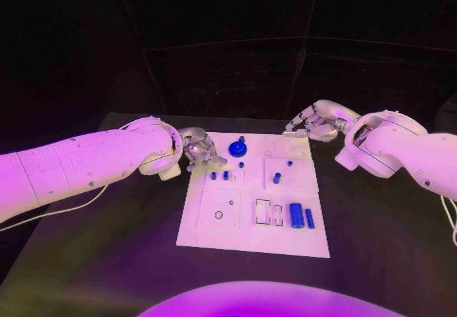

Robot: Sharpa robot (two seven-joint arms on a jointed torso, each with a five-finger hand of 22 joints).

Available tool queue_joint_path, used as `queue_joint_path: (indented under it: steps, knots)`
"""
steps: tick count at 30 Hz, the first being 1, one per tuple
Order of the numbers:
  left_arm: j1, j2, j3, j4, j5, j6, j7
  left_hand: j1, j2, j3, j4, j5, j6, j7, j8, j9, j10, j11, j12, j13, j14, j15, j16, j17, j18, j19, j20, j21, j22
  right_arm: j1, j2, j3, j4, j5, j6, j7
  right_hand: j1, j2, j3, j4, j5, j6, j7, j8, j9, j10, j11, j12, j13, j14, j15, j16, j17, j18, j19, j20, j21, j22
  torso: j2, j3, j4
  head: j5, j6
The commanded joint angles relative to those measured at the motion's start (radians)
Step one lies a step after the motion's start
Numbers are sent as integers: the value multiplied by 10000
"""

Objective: Assemble the parts on the task board

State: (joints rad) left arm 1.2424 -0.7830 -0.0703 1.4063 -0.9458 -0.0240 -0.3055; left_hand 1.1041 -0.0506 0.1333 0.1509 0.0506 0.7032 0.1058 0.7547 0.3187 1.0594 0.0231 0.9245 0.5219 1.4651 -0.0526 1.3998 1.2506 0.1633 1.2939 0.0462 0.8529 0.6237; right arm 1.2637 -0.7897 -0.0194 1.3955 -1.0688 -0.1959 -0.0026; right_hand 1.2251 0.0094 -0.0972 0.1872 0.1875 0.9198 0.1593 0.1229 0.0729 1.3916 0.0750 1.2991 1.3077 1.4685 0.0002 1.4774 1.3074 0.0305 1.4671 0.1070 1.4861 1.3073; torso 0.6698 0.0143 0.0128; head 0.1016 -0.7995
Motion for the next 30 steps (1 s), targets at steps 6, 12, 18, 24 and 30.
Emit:
queue_joint_path:
  steps: [6, 12, 18, 24, 30]
  knots:
    - [45, 424, -149, -336, 331, -1233, 3100, 2044, 339, 799, -1232, 52, 234, 387, -1082, -848, -1518, 409, -1674, -1136, -1887, 370, -3688, -4716, 176, -832, 372, -1802, -1346, 16, 14, 8, -14, -20, -95, 68, 112, -17, -96, 4, 22, -66, 10, 48, -16, -89, -12, -37, 27, 625, -35, -55, 794, 124, -18, -26, -70, 695, 5, 3, -7, -75, 40]
    - [71, 1012, -305, -815, -929, -1778, 4374, 2540, -97, 1482, -2023, -26, 823, 600, -2414, -1699, -1616, 669, -3315, -2484, -1842, 558, -4272, -5217, 201, -571, 529, -2337, -1777, 16, 48, 8, -26, -20, -105, 79, 128, -8, -105, 8, 36, -68, 11, 49, -16, -86, -12, -30, 32, 626, -34, -51, 801, 127, -27, -26, -79, 677, 16, 8, -34, -147, 80]
    - [83, 1482, -348, -1204, -2248, -1679, 4603, 2272, -416, 1689, -2349, -27, 1182, 607, -3300, -2204, -1717, 766, -4315, -3352, -968, 590, -3164, -4037, 184, 84, 538, -2240, -1820, 16, 63, 8, -31, -20, -104, 75, 148, 6, -114, 13, 52, -71, 11, 49, -16, -88, -11, -32, 30, 628, -34, -49, 807, 127, -25, -26, -78, 681, 4, 17, -16, -210, 63]
    - [135, 2003, -557, -1757, -3312, -1126, 4060, 2159, -443, 1504, -2608, -21, 1183, 618, -3987, -2532, -2081, 799, -4816, -3850, -102, 590, -1580, -2341, 167, 842, 532, -1801, -1625, 17, 100, 8, -40, -20, -110, 88, 204, 46, -137, 25, 98, -76, 11, 54, -16, -85, -12, -25, 36, 630, -34, -47, 812, 127, -26, -26, -80, 678, 16, 13, -25, -211, 88]
    - [146, 2327, -616, -2095, -3765, -607, 3310, 2187, -342, 1501, -2741, -19, 1445, 614, -4172, -2540, -1963, 804, -4926, -4058, 57, 586, -1353, -2213, 165, 1108, 514, -1619, -1532, 17, 116, 8, -48, -20, -118, 100, 213, 58, -141, 29, 103, -76, 11, 55, -16, -87, -12, -28, 32, 629, -35, -49, 809, 129, -28, -26, -83, 672, 8, 6, -16, -229, 63]
